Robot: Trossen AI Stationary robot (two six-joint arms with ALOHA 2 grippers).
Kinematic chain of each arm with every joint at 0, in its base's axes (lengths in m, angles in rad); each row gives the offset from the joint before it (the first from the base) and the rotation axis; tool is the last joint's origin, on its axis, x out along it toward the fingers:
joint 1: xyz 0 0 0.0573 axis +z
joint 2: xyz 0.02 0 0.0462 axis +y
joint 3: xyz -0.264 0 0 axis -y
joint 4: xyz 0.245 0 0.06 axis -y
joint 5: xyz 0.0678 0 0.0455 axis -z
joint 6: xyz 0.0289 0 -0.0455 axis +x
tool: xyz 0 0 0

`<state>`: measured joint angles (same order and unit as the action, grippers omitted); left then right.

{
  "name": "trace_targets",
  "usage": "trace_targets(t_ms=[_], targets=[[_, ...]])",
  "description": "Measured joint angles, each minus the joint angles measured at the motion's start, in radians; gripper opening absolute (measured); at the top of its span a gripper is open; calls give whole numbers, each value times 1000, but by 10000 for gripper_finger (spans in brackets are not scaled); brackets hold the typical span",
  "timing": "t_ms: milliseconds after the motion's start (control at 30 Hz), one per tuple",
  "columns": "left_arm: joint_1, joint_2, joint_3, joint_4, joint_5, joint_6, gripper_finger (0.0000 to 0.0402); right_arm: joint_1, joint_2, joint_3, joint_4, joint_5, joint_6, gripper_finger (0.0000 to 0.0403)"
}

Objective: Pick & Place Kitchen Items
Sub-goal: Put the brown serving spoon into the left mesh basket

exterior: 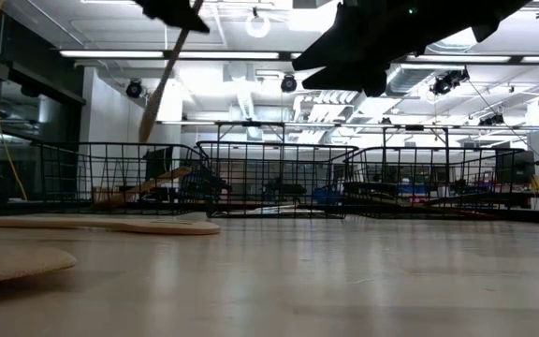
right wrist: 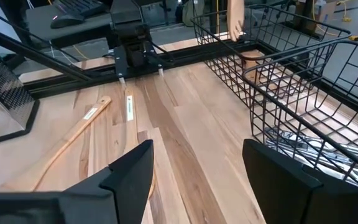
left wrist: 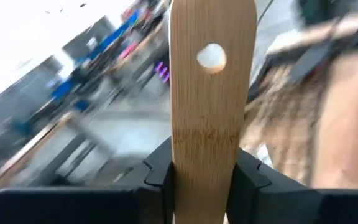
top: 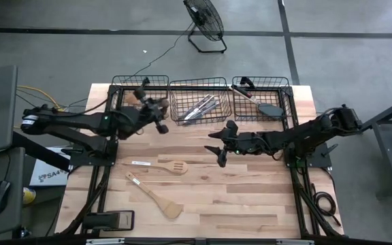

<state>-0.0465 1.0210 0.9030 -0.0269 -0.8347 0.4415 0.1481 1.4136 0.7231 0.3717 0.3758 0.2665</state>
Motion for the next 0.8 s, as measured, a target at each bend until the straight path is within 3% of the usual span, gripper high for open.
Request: trace_targets(t_ms=[167, 433, 667, 800], targets=[[30, 60, 0, -40, -123, 56, 86, 0, 0, 0, 1, 0, 0, 239], [149, 141, 0, -103, -137, 42, 86, 0, 0, 0, 5, 0, 3, 239], [292, 126, -80, -134, 4, -21, 86, 0, 0, 0, 5, 0, 2, 239], [375, 126, -151, -70, 134, 98, 86, 0, 0, 0, 5, 0, 2, 239]])
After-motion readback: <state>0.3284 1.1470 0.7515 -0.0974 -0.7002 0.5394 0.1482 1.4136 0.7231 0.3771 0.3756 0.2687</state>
